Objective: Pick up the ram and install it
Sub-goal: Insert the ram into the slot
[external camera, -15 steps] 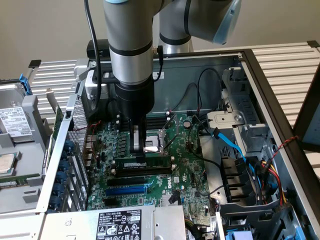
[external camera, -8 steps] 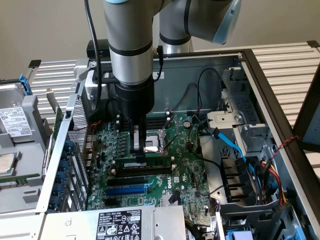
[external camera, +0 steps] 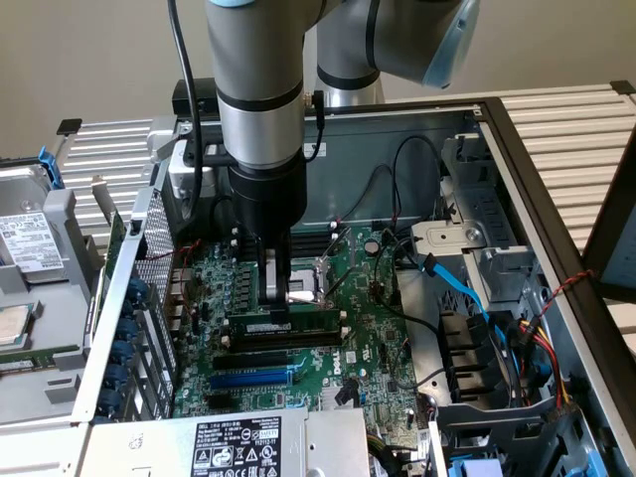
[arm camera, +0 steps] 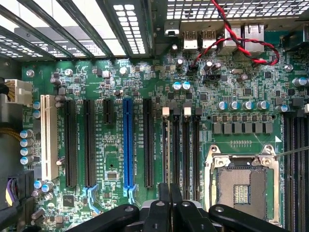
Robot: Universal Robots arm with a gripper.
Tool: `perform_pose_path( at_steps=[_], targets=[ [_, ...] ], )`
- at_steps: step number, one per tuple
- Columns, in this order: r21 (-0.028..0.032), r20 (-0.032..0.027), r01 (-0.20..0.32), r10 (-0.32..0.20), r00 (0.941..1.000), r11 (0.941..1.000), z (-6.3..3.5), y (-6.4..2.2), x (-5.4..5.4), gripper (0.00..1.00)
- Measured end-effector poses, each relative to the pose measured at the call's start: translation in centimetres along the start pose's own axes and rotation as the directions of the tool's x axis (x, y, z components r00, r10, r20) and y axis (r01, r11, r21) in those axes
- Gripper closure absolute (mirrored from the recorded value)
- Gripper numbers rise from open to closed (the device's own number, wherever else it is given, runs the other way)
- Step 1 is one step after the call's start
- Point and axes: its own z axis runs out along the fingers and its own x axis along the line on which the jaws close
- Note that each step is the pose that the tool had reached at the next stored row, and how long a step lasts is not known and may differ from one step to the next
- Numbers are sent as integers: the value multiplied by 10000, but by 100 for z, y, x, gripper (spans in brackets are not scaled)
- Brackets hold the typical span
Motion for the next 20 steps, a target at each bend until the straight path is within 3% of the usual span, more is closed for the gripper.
perform_pose_path(
  at_steps=[5, 20],
  targets=[
    [72, 7, 0, 0, 10000, 10000, 6, -1, -1, 88],
    [10, 3, 0, 0, 10000, 10000, 13, 0, -1, 88]
  ],
)
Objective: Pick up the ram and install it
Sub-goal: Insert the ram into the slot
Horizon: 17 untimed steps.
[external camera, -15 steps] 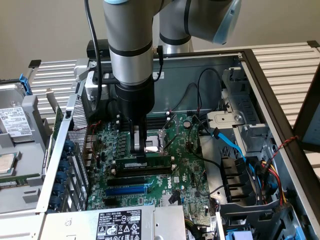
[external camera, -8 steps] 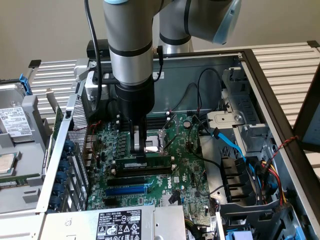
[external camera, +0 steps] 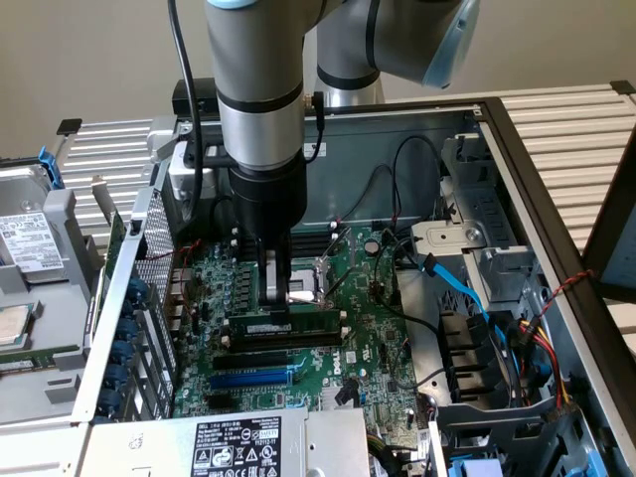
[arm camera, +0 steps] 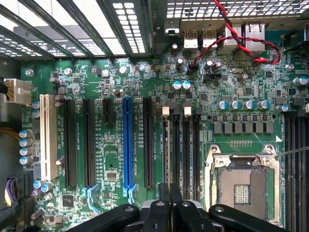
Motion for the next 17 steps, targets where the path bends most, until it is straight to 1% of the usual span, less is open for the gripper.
perform_pose_path(
  at_steps=[3, 9, 12, 17],
  targets=[
    [-51, -6, 2, -2, 10000, 10000, 5, 0, 0, 88],
    [-50, -6, 1, -1, 10000, 10000, 5, 0, 0, 88],
    [-18, -1, 2, -2, 10000, 10000, 7, -1, 0, 88],
    [-16, -3, 1, -1, 10000, 10000, 5, 0, 0, 88]
  ],
)
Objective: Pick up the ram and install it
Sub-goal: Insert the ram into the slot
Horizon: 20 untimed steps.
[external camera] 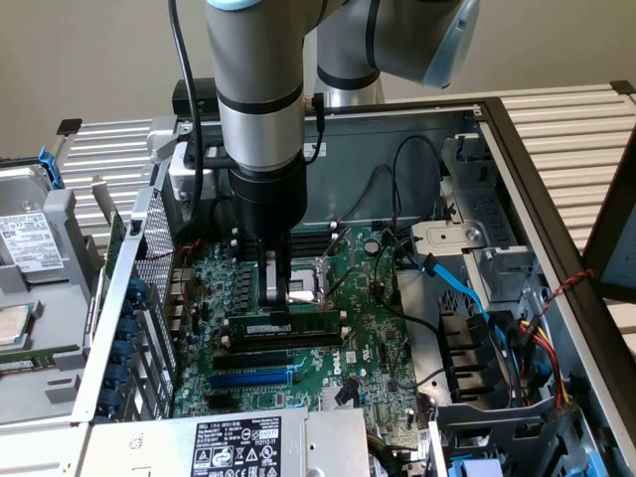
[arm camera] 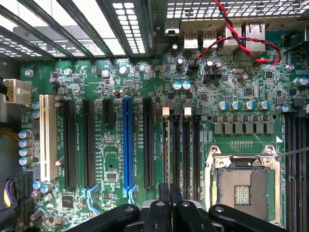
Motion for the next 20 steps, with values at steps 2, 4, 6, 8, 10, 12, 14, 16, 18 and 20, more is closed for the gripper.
perform_pose_path(
  at_steps=[2, 4, 6, 8, 10, 12, 14, 16, 18, 20],
  targets=[
    [-1, -1, 0, 0, 10000, 10000, 1, 0, 0, 88],
    [-1, -2, -1, 1, 10000, 10000, 3, 0, 0, 88],
    [-1, -1, 0, 0, 10000, 10000, 3, 0, 0, 88],
    [7, 3, -1, 1, 10000, 10000, 13, 0, -1, 88],
    [10, -1, -1, 1, 10000, 10000, 15, 0, -1, 88],
    [10, -2, -1, 1, 10000, 10000, 15, 0, 0, 88],
    [10, -1, -1, 1, 10000, 10000, 15, 0, 0, 88],
    [10, -2, -1, 1, 10000, 10000, 15, 0, 0, 88],
    [9, -2, 0, 0, 10000, 10000, 18, 0, -1, 88],
    [-14, 0, 2, -2, 10000, 10000, 27, -1, -1, 88]
  ],
)
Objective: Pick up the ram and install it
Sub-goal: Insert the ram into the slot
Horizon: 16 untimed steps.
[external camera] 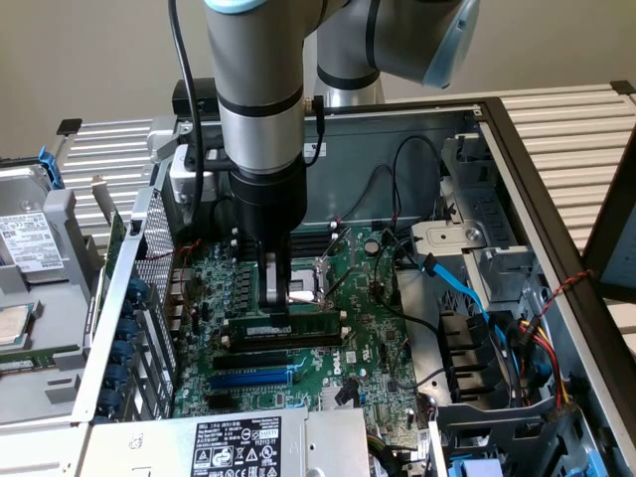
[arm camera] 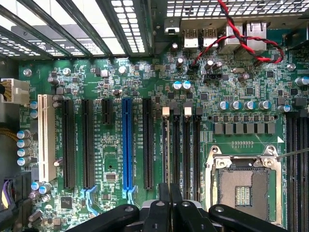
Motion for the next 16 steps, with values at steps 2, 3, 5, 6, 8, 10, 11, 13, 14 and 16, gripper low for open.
perform_pose_path(
  at_steps=[2, 3, 5, 6, 8, 10, 11, 13, 14, 16],
  targets=[
    [-14, -4, -2, 2, 10000, 10000, -1, 1, 0, 88],
    [-18, -4, -1, 1, 10000, 10000, -2, 1, 1, 88],
    [-20, -5, -1, 1, 10000, 10000, -2, 1, 1, 88],
    [-20, -4, -1, 1, 10000, 10000, -2, 1, 1, 88],
    [-20, -5, -1, 1, 10000, 10000, -1, 1, 0, 88],
    [0, -3, -1, 1, 10000, 10000, 3, 0, 0, 88],
    [5, -2, 0, 0, 10000, 10000, 3, 0, 0, 88],
    [6, -3, -1, 1, 10000, 10000, 3, 1, 0, 88],
    [6, -3, -2, 2, 10000, 10000, 4, 1, 0, 88],
    [6, -2, -1, 1, 10000, 10000, 5, 1, 0, 88]
  ],
)
